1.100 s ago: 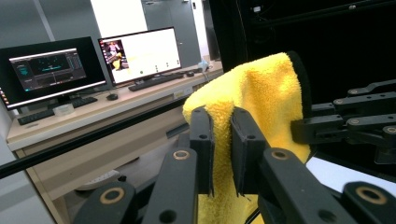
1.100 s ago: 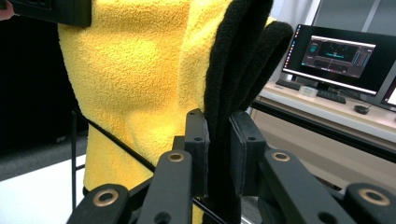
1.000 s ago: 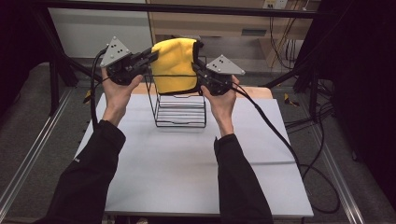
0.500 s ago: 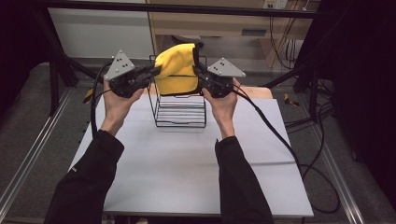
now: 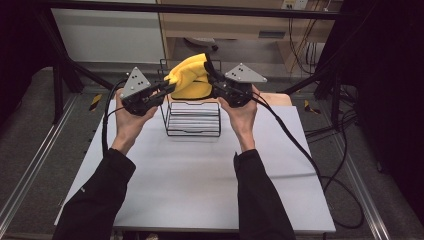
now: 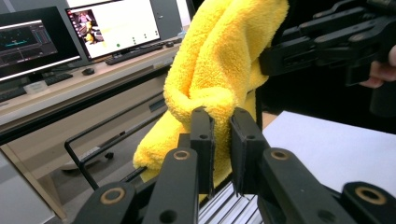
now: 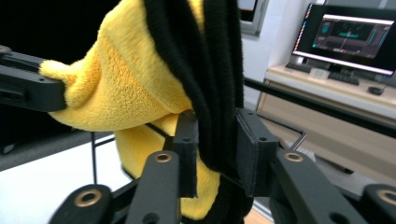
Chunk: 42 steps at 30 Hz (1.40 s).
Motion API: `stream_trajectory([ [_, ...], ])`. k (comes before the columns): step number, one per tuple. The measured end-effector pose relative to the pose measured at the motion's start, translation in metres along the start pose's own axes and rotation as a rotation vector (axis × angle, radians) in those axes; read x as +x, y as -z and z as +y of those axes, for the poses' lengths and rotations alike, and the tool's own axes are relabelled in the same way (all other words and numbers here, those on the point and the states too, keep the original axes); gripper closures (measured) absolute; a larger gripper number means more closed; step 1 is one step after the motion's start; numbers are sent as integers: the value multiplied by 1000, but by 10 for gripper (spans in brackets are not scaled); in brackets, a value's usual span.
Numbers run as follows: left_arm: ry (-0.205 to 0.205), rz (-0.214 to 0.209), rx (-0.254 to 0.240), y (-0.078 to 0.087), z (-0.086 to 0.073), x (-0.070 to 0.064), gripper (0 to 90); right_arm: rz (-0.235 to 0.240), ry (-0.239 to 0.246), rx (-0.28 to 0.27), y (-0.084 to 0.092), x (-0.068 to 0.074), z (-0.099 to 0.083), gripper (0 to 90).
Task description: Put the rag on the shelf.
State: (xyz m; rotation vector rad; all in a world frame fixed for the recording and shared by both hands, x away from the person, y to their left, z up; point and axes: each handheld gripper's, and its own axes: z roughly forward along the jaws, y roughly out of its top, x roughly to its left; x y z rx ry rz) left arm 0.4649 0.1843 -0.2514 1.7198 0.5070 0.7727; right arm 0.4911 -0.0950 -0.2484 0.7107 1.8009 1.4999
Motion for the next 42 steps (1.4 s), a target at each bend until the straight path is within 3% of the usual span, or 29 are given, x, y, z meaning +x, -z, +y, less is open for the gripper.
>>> stream_trajectory([
  [8, -18, -2, 22, -2, -3, -5, 805, 29, -54, 53, 25, 2, 8, 468],
  [11, -42, 5, 34, -4, -3, -10, 804, 43, -81, 43, 35, 2, 13, 434],
  [18, -31, -9, 25, 0, -6, -8, 804, 36, -100, 67, 34, -3, 16, 430],
  [20, -35, -16, 29, 1, -9, -7, 804, 46, -113, 63, 30, -4, 16, 446],
  [27, -37, -30, 49, 4, -14, -5, 804, 54, -79, 89, 15, 2, 26, 491],
  [29, -34, -34, 61, 5, -15, -4, 804, 66, -66, 94, 12, 3, 28, 549],
  [32, -18, -35, 69, 7, -17, -1, 803, 83, -41, 108, 12, 5, 28, 732],
  [34, -4, -41, 66, 7, -17, 0, 803, 91, -20, 122, 14, 6, 27, 794],
  [42, 49, -43, 101, 12, -16, 2, 776, 101, 34, 136, 21, 15, 21, 824],
])
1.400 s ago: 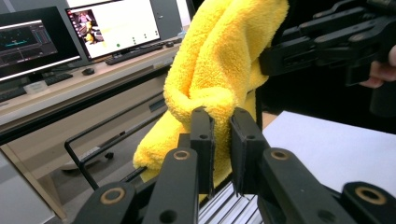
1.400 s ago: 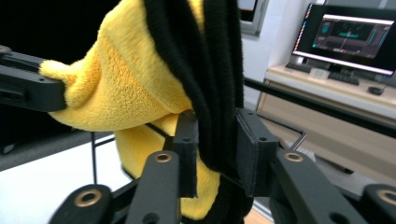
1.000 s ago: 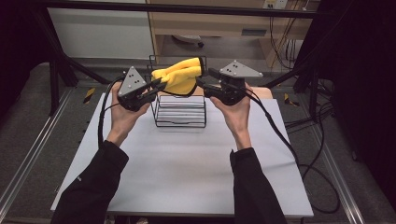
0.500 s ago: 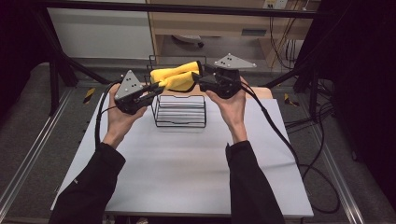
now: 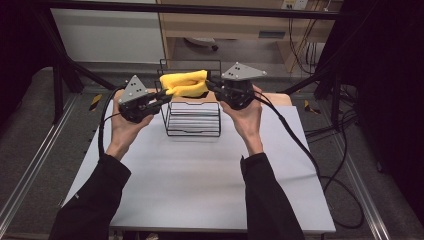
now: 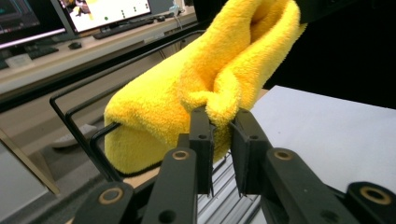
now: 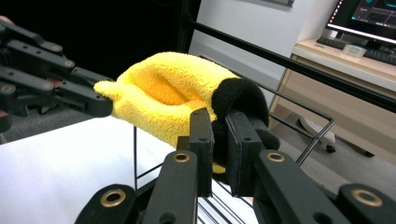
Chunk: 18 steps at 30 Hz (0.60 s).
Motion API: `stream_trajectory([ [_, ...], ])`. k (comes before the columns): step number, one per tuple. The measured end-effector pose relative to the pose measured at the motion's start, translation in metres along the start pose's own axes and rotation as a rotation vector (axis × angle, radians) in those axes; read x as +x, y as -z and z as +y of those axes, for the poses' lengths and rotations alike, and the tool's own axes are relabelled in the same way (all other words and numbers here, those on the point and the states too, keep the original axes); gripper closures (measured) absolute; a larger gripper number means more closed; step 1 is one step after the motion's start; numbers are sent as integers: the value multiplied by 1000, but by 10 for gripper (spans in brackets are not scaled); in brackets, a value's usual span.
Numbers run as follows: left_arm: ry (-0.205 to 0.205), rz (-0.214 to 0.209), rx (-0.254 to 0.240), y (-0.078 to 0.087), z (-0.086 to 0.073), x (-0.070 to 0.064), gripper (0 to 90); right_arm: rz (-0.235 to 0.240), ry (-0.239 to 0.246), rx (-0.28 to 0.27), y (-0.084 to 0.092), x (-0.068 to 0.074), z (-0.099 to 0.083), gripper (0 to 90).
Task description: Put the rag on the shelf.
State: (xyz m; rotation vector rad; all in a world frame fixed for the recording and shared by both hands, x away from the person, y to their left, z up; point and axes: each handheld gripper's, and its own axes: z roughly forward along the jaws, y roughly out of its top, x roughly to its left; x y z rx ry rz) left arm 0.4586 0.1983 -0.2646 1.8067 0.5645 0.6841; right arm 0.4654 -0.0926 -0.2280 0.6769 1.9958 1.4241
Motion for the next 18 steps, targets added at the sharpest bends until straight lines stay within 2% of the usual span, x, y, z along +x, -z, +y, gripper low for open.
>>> stream_trajectory([
  [3, 32, -10, 14, 5, 3, 2, 724, 2, -6, -6, 1, 1, -8, 823],
  [7, 85, -11, 2, 8, 13, 6, 566, 6, -2, 0, -1, 2, -17, 823],
  [9, 98, -9, -1, 7, 19, 6, 520, 5, 8, 3, -2, 3, -19, 824],
  [14, 103, 0, -3, 5, 29, 2, 482, -2, 27, 16, -3, 4, -24, 825],
  [18, 119, -17, -51, 11, 36, -1, 491, -8, 35, 23, -5, 6, -25, 825],
])
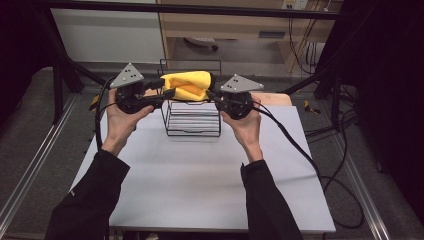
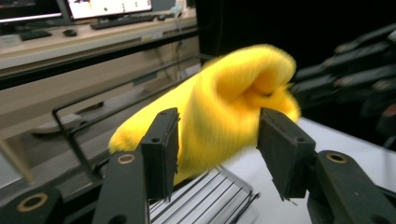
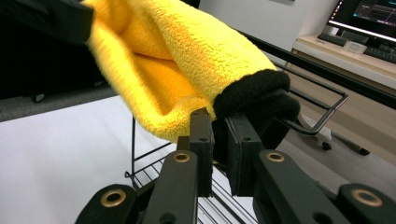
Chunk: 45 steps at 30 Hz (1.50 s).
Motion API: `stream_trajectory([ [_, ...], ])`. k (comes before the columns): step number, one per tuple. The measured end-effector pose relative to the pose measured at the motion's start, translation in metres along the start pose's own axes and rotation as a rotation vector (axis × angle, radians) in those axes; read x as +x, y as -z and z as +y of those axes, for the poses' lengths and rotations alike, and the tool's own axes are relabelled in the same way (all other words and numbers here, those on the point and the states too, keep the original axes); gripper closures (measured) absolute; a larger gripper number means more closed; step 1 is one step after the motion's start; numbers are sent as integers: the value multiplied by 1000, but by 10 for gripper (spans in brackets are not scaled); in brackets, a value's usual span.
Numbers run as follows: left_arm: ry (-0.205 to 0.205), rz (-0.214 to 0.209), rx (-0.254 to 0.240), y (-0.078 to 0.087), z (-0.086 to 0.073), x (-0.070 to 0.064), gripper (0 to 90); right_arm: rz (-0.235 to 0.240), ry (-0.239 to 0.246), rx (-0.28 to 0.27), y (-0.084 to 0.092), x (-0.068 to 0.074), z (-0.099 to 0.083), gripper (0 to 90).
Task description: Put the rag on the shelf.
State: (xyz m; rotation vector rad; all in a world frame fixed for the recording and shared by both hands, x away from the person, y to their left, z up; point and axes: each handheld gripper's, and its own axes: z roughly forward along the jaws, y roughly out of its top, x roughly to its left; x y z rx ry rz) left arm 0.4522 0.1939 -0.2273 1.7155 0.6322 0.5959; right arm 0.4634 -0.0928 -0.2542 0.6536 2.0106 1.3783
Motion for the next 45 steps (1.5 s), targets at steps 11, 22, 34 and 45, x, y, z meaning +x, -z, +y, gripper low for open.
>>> stream_trajectory([
  [11, -73, 43, 166, -13, -13, -11, 819, 4, -9, 8, 2, 2, -1, 792],
  [22, -168, 68, 231, -19, -32, -12, 833, 20, -149, -27, 20, -6, 13, 507],
  [34, -39, 69, 181, -2, -40, 1, 499, 3, -237, 100, -17, -9, -15, 625],
  [45, 105, 131, 165, -28, -37, 12, 541, 17, -196, 40, -26, -14, -20, 637],
])
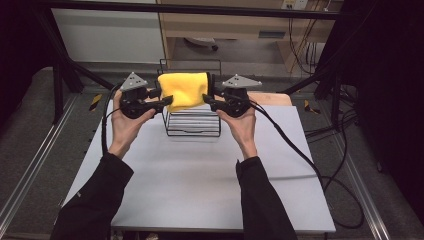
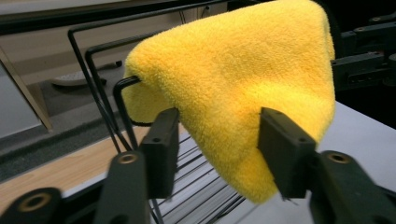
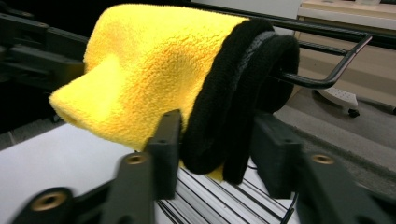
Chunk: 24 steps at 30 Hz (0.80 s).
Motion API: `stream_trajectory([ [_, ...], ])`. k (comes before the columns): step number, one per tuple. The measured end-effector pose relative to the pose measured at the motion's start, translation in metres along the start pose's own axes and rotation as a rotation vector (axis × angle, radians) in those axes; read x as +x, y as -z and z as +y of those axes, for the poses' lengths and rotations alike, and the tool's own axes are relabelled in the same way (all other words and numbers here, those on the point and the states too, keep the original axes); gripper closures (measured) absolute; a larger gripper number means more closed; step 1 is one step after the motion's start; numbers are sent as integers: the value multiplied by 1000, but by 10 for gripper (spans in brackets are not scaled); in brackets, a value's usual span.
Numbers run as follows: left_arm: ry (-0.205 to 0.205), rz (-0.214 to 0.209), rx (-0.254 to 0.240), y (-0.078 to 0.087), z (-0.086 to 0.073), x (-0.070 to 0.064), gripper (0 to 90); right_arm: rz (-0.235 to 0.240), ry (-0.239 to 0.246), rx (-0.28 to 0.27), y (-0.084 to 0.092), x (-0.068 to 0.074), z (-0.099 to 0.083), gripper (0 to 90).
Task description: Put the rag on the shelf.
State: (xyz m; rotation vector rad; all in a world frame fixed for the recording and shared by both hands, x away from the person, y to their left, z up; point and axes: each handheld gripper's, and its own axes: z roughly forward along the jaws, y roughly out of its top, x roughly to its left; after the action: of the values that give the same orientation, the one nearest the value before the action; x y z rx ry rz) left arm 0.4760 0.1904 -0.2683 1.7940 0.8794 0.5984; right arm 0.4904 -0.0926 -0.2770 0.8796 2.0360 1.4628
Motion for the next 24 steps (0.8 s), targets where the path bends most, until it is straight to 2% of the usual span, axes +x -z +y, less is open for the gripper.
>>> stream_trajectory([
  [3, -6, 23, 14, -6, -1, 1, 689, -6, -3, 2, 2, -2, -2, 780],
  [5, -1, 19, 15, -8, -2, 3, 769, -4, -12, -5, 5, -3, -5, 809],
  [7, 0, 12, 6, -9, -1, 4, 802, 0, -20, -8, 8, -3, -7, 817],
  [9, -12, 8, -4, -10, 2, 2, 815, -1, -32, -19, 11, -3, -9, 819],
  [13, -40, -6, -13, -12, 9, -7, 822, -33, -42, -36, 18, -4, -12, 819],
  [16, -66, 12, 6, -15, 12, -12, 821, -43, -54, -38, 22, -7, -13, 816],
  [18, -63, 30, 18, -16, 10, -11, 817, -38, -62, -30, 21, -8, -14, 810],
  [24, -27, 28, 20, -15, 3, -4, 783, -30, -53, -12, 13, -6, -18, 795],
])
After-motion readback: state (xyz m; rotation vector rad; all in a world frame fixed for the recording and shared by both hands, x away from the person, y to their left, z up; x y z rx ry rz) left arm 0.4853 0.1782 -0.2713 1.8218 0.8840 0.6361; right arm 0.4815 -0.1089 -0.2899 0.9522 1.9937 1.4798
